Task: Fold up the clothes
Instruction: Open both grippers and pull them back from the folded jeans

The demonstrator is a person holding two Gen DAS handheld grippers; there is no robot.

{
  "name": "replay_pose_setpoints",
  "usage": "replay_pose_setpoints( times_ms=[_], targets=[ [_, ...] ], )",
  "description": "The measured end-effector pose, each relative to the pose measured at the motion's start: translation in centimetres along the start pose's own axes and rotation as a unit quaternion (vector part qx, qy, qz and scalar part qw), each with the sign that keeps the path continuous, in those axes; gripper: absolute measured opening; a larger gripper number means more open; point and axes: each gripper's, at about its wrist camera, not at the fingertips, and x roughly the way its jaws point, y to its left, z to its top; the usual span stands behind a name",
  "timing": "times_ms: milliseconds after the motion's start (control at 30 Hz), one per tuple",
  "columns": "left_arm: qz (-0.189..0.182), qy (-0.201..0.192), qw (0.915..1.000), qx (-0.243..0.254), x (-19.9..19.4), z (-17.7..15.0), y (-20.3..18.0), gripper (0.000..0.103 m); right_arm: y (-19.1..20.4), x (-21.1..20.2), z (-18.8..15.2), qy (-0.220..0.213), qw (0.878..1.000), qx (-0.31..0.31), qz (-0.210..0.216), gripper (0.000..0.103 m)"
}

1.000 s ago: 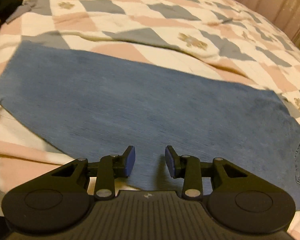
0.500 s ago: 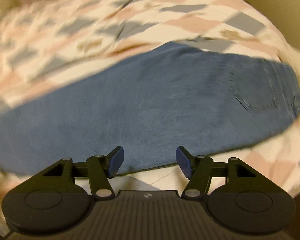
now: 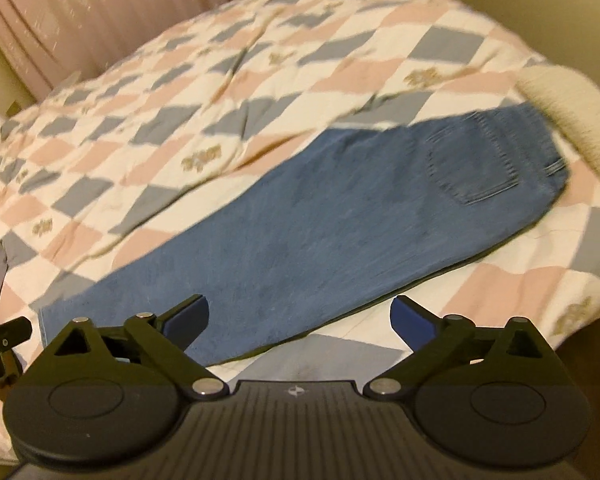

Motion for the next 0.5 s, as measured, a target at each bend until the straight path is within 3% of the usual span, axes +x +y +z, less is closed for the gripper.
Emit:
replay_pose_setpoints(
  times_ms=[167, 500],
  targets=[
    [-0.016, -0.02, 0.9996, 0.011, -2.4, -0.1, 0.8, 0.079, 0.6, -4.0, -1.1, -0.034, 0.999, 0.012, -0.028, 0.101],
    [-0.039, -0.031, 0.9986, 0.019, -6.9, -5.2, 6.9, 0.085, 5.4, -9.2, -7.0, -0.063, 0.995, 0.041, -0.063, 0.101]
  ],
)
